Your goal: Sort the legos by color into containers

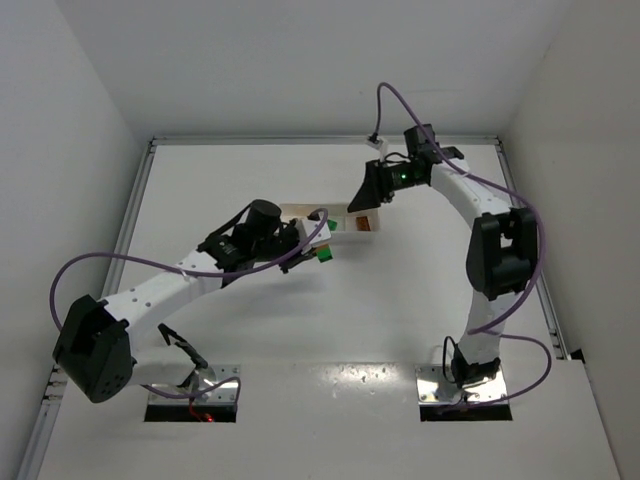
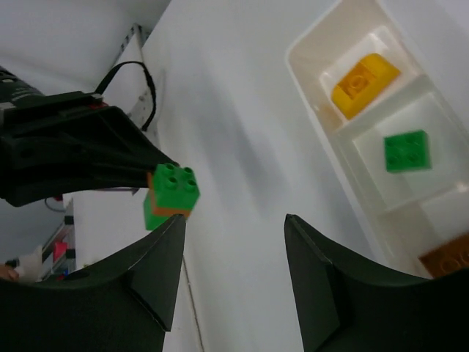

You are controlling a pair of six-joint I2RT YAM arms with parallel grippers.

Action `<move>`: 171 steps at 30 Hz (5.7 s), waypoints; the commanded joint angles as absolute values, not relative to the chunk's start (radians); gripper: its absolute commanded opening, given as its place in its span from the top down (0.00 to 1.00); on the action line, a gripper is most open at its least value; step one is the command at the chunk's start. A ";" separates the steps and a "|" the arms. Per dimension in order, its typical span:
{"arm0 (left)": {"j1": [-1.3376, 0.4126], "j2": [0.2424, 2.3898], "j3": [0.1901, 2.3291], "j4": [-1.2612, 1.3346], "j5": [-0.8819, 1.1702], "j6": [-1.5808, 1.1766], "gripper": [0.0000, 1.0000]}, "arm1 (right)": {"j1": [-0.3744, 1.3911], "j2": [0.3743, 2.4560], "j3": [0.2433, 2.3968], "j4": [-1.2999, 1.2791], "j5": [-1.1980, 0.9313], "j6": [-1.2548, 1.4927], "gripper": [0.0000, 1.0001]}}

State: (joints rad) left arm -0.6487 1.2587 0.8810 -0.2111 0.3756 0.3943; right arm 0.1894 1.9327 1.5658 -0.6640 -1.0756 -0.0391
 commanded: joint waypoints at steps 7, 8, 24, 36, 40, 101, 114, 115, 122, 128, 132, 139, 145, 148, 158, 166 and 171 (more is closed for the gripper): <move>-0.650 1.232 0.873 -0.199 0.331 0.411 1.00 | 0.291 1.971 1.623 -0.666 -1.210 -0.029 0.34; -0.650 1.241 0.873 -0.199 0.331 0.411 1.00 | 0.305 1.971 1.614 -0.676 -1.198 -0.029 0.31; -0.650 1.278 0.882 -0.094 0.325 0.410 1.00 | 0.408 2.028 1.595 -0.718 -1.157 -0.020 0.22; -0.650 1.287 0.882 -0.066 0.325 0.400 1.00 | 0.408 2.037 1.575 -0.620 -1.227 0.069 0.79; -0.663 1.287 0.861 -0.057 0.325 0.391 1.00 | 0.408 2.037 1.566 -0.442 -1.276 0.222 0.91; -0.279 1.428 0.982 -0.018 0.408 -0.080 1.00 | 0.374 2.135 1.775 -0.415 -1.170 0.236 0.29; -0.383 1.448 1.003 -0.054 0.302 0.040 1.00 | 0.402 2.172 1.773 -0.262 -1.207 0.434 0.17; -0.393 1.448 1.012 -0.063 0.302 0.040 1.00 | 0.402 2.172 1.773 -0.262 -1.194 0.434 0.17; -0.420 1.448 1.031 -0.063 0.284 0.051 1.00 | 0.402 2.181 1.753 -0.296 -1.161 0.414 0.20; -0.442 1.439 1.031 -0.063 0.264 0.072 1.00 | 0.402 2.191 1.744 -0.307 -1.161 0.405 0.40; -0.451 1.439 1.031 -0.063 0.255 0.081 1.00 | 0.402 2.191 1.735 -0.287 -1.180 0.405 0.64; -0.462 1.439 1.031 -0.051 0.227 0.091 1.00 | 0.402 2.181 1.715 -0.267 -1.198 0.405 0.96; -0.437 1.453 1.069 0.023 0.088 0.054 1.00 | 0.402 2.151 1.669 -0.291 -1.218 0.356 1.00; -0.405 1.499 1.126 0.046 0.051 0.054 1.00 | 0.402 2.129 1.646 -0.325 -1.218 0.335 1.00; -0.290 1.565 1.200 0.037 0.051 0.035 1.00 | 0.357 2.072 1.601 -0.474 -1.126 0.177 1.00; -0.290 1.514 1.143 0.037 0.032 0.035 1.00 | 0.284 2.105 1.663 -0.528 -0.697 0.021 1.00; -0.290 1.514 1.143 0.037 0.043 0.025 1.00 | 0.275 2.181 1.732 -0.518 -0.607 0.021 1.00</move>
State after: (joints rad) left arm -0.2871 1.5631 1.1408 0.0032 0.0380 0.0406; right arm 0.2615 2.1456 1.6661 -0.5320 -0.7036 0.0593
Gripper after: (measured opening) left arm 0.202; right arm 0.323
